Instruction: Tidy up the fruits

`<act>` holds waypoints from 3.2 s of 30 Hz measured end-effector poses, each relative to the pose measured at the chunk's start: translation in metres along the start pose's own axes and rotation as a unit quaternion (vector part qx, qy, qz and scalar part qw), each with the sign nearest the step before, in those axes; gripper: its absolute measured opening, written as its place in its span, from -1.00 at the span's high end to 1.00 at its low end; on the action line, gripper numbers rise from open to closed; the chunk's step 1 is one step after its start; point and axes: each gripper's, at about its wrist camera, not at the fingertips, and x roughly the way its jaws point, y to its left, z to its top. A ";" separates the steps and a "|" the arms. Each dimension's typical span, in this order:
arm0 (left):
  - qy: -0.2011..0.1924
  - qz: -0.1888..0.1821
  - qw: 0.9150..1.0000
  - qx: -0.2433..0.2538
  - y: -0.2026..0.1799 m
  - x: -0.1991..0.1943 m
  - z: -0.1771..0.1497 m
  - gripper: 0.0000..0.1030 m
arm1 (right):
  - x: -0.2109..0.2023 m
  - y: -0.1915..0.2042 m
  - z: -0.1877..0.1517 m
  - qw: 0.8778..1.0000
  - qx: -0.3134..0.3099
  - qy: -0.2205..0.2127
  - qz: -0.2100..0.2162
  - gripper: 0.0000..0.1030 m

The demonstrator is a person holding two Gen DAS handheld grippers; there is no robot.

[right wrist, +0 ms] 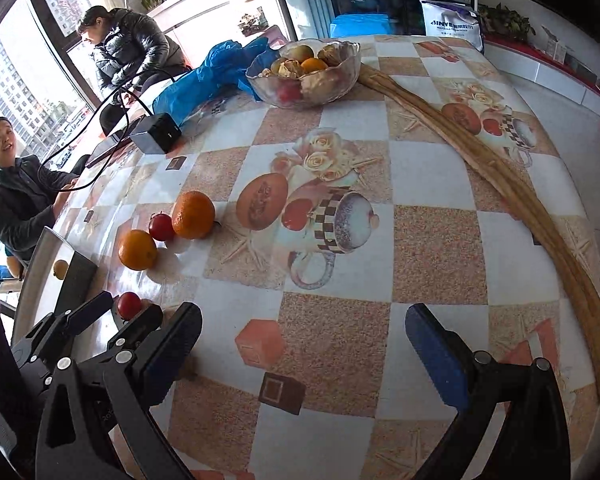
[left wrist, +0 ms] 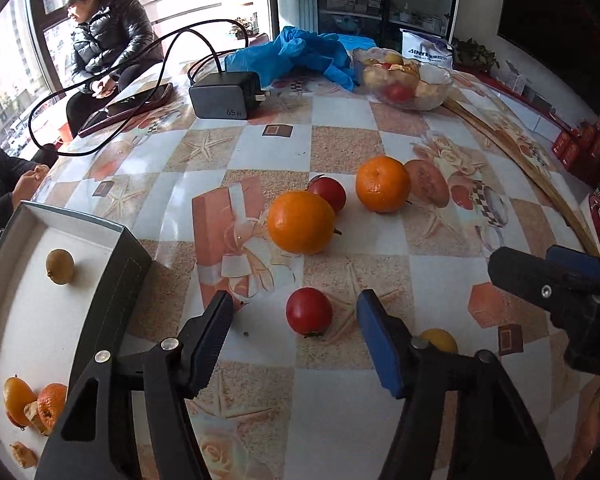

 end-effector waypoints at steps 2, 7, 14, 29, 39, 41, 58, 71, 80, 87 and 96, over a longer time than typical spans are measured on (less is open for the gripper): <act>-0.005 0.003 1.000 -0.005 0.003 0.000 0.002 0.06 | 0.007 0.008 0.008 1.000 -0.006 -0.004 0.007 -0.99; -0.014 0.000 1.000 -0.008 0.010 -0.004 -0.003 0.56 | 0.027 0.032 0.025 0.999 -0.015 -0.010 0.038 -0.88; -0.022 0.005 1.000 -0.013 0.015 -0.009 -0.010 0.56 | 0.052 0.054 0.040 0.998 -0.031 -0.009 0.047 -0.03; -0.019 -0.027 0.998 -0.047 0.021 -0.060 -0.085 0.56 | -0.036 -0.012 -0.077 0.999 -0.008 -0.036 0.004 0.29; -0.060 -0.007 0.998 -0.027 0.007 -0.074 -0.116 0.56 | -0.065 -0.021 -0.133 0.995 0.042 -0.094 0.009 0.29; -0.065 -0.012 0.998 -0.024 0.007 -0.074 -0.117 0.55 | -0.065 -0.024 -0.135 0.994 0.045 -0.095 0.017 0.29; -0.071 -0.014 0.997 -0.025 0.008 -0.077 -0.119 0.55 | -0.066 -0.032 -0.139 0.992 0.060 -0.102 0.039 0.29; -0.071 -0.009 0.997 -0.021 0.005 -0.077 -0.119 0.55 | -0.066 -0.033 -0.139 0.992 0.063 -0.102 0.044 0.29; -0.071 -0.011 0.997 -0.018 0.004 -0.077 -0.118 0.55 | -0.066 -0.032 -0.139 0.992 0.064 -0.103 0.043 0.29; -0.071 -0.007 0.997 -0.014 0.002 -0.077 -0.118 0.55 | -0.066 -0.033 -0.139 0.992 0.063 -0.103 0.042 0.29; -0.072 -0.003 0.997 -0.011 0.001 -0.076 -0.118 0.55 | -0.066 -0.035 -0.139 0.991 0.068 -0.104 0.049 0.29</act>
